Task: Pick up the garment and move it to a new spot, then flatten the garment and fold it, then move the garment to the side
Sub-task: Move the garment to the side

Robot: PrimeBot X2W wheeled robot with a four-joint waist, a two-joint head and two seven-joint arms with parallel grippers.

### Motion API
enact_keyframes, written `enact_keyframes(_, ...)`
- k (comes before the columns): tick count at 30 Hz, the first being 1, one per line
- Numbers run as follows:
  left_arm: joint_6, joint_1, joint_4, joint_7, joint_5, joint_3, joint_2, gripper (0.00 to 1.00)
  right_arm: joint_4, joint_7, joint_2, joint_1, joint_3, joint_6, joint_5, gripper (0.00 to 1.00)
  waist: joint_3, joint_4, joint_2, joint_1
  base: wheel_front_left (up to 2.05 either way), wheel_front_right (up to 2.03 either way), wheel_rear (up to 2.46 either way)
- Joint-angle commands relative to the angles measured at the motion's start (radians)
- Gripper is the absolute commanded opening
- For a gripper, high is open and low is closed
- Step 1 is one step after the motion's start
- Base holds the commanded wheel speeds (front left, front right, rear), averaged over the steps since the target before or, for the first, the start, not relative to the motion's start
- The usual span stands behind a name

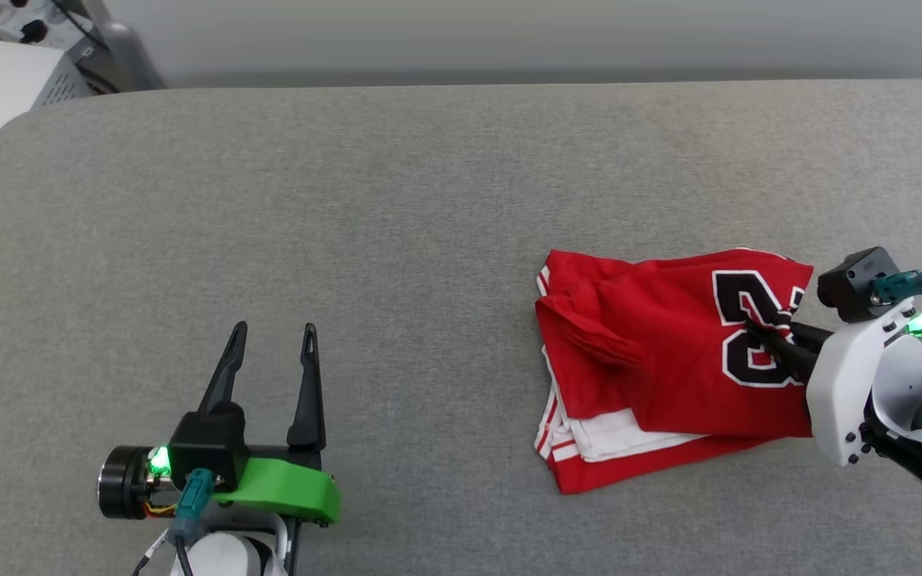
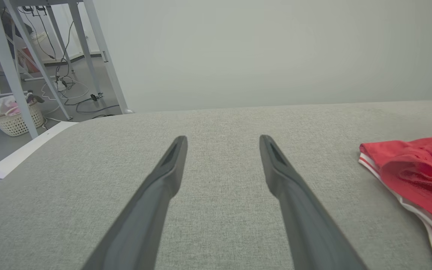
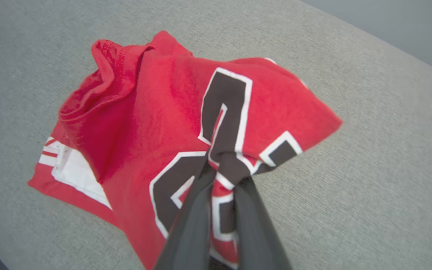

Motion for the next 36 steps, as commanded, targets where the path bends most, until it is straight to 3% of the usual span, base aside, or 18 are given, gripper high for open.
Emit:
enact_keyframes(1, 0.003, 0.005, -0.004, -0.006, 0.001, -0.001, -0.004, 1.00, -0.008, -0.010, -0.012, -0.019, -0.005, -0.001, -0.010, 0.00, 0.006, -0.084, -0.0001, 0.0000, 0.00, 0.00, 0.00)
enact_keyframes(8, -0.001, -0.013, -0.021, -0.006, 0.014, 0.003, 0.004, 1.00, -0.021, -0.017, -0.058, -0.038, -0.058, -0.001, -0.011, 0.00, 0.057, -0.186, -0.0001, 0.0000, 0.00, 0.00, 0.00)
enact_keyframes(13, -0.004, -0.039, -0.039, -0.006, 0.024, 0.007, 0.018, 1.00, -0.009, -0.006, -0.099, -0.053, -0.108, -0.001, -0.008, 0.00, 0.110, -0.218, -0.0001, 0.0000, 0.00, 0.00, 0.00)
enact_keyframes(25, -0.015, -0.132, -0.103, -0.006, 0.043, 0.008, 0.064, 1.00, 0.164, 0.062, -0.247, -0.174, -0.202, -0.001, -0.021, 0.00, 0.287, -0.208, -0.0001, 0.0000, 0.00, 0.00, 0.00)
enact_keyframes(36, -0.012, -0.192, -0.125, -0.006, 0.044, 0.002, 0.082, 1.00, 0.423, 0.039, -0.222, -0.325, -0.303, -0.001, -0.125, 0.00, 0.365, -0.180, -0.0001, 0.0000, 0.00, 0.00, 0.00)
